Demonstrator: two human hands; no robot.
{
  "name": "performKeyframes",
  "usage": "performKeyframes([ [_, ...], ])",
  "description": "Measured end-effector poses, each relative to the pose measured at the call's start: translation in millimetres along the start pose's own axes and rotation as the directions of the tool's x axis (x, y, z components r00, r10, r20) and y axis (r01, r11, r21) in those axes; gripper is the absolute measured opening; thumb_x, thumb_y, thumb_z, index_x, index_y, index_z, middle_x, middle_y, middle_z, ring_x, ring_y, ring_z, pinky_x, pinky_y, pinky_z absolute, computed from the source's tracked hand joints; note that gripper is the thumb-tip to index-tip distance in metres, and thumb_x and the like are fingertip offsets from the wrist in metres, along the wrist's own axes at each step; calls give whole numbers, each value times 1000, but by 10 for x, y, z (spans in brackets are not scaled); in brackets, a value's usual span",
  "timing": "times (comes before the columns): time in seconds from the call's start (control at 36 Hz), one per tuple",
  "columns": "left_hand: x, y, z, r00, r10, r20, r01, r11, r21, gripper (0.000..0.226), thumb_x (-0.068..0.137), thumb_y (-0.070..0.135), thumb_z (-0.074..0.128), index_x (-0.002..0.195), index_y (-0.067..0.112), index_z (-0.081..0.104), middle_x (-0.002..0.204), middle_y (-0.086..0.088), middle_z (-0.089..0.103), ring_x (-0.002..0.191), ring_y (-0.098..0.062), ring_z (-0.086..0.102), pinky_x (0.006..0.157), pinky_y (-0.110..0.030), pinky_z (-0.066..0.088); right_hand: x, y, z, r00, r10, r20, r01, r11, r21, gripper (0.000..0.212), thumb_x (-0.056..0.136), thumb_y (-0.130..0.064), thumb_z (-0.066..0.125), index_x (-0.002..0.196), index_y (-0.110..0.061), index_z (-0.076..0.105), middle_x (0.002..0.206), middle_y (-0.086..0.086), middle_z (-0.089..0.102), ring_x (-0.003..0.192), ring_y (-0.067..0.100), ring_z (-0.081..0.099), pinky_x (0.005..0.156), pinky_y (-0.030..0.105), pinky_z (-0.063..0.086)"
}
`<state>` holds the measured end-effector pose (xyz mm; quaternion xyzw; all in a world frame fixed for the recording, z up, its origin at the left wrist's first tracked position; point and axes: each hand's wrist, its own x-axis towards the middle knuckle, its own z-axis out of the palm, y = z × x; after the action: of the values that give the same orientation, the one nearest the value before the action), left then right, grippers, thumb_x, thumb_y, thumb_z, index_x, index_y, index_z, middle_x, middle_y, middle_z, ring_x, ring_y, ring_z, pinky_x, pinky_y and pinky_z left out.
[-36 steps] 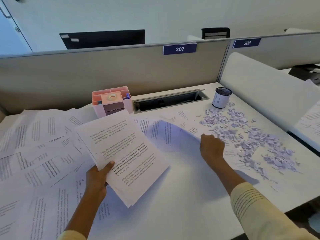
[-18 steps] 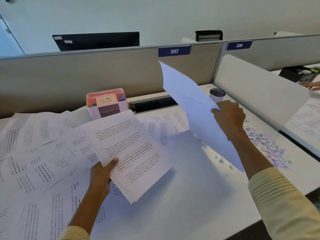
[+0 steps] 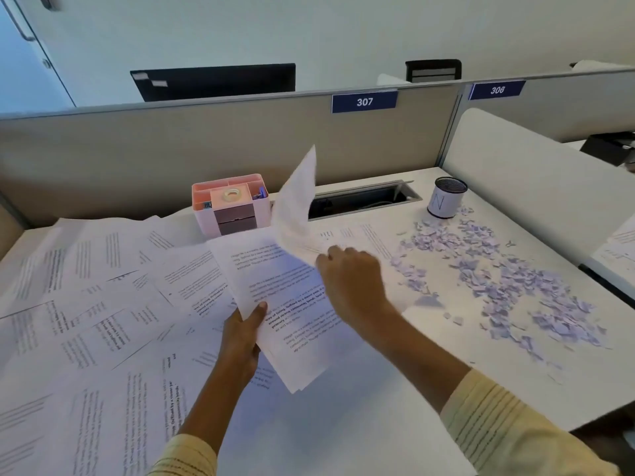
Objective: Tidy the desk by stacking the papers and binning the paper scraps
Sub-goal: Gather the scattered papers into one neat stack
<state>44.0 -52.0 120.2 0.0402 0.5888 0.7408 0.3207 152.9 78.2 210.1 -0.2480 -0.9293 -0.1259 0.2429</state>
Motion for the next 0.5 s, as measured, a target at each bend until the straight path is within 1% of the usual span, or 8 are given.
performKeyframes([
  [0.06, -8, -29, -47, 1000, -9, -16, 9, 1000, -9, 27, 94, 9, 57, 120, 13, 57, 104, -8, 70, 90, -27, 68, 62, -32, 60, -115, -223, 125, 998, -54, 39, 53, 998, 23, 19, 49, -8, 78, 58, -14, 62, 54, 1, 57, 43, 16, 53, 44, 20, 37],
  [0.11, -6, -68, -116, 999, -35, -37, 35, 999, -18, 26, 95, 11, 55, 121, 11, 57, 100, -9, 69, 87, -26, 67, 60, -32, 58, -234, -417, 292, 987, -97, 124, 93, 995, 39, 20, 48, -9, 77, 60, -16, 62, 57, 0, 58, 47, 16, 54, 45, 21, 39],
  [0.22, 24, -198, -364, 991, -117, -65, 119, 993, 26, 29, 97, 26, 53, 121, 12, 58, 106, -12, 70, 93, -28, 66, 69, -38, 54, -483, -763, 588, 939, -147, 309, 123, 988, 95, 25, 45, -18, 83, 53, -20, 59, 54, -3, 55, 42, 14, 50, 43, 18, 31],
  [0.31, 72, -312, -475, 978, -170, -118, 179, 982, 66, 41, 97, 49, 46, 112, 15, 63, 101, -11, 71, 98, -31, 66, 78, -42, 55, -644, -951, 711, 899, -169, 403, 112, 981, 161, 30, 35, -25, 86, 47, -22, 58, 49, -5, 53, 37, 12, 49, 42, 14, 28],
  [0.39, 94, -374, -455, 977, -127, -172, 122, 992, -38, 48, 94, 59, 38, 115, 19, 55, 98, -1, 65, 110, -31, 59, 80, -28, 53, -766, -1084, 818, 866, -221, 450, 137, 968, 211, 34, 33, -26, 88, 44, -22, 56, 47, -6, 51, 34, 11, 48, 40, 13, 26],
  [0.44, 64, -415, -539, 978, -183, -97, 177, 982, -63, 55, 88, 60, 46, 123, 18, 52, 107, 0, 65, 107, -23, 61, 80, -32, 53, -816, -1129, 808, 862, -269, 429, 176, 953, 245, 28, 43, -27, 87, 51, -20, 61, 52, -3, 56, 39, 13, 53, 39, 16, 33],
  [0.47, 60, -445, -615, 976, -209, -66, 207, 978, -36, 56, 86, 53, 55, 126, 15, 54, 113, -4, 67, 105, -24, 64, 77, -36, 56, -840, -1145, 812, 852, -316, 417, 203, 934, 293, 22, 56, -25, 83, 61, -15, 65, 59, 2, 59, 45, 17, 57, 41, 21, 37],
  [0.5, 56, -463, -677, 975, -215, -59, 214, 977, -26, 51, 87, 40, 62, 128, 11, 56, 116, -8, 68, 103, -27, 66, 72, -36, 58, -862, -1166, 816, 837, -368, 404, 228, 907, 354, 17, 70, -23, 76, 72, -9, 66, 68, 7, 62, 52, 23, 61, 45, 25, 40],
])
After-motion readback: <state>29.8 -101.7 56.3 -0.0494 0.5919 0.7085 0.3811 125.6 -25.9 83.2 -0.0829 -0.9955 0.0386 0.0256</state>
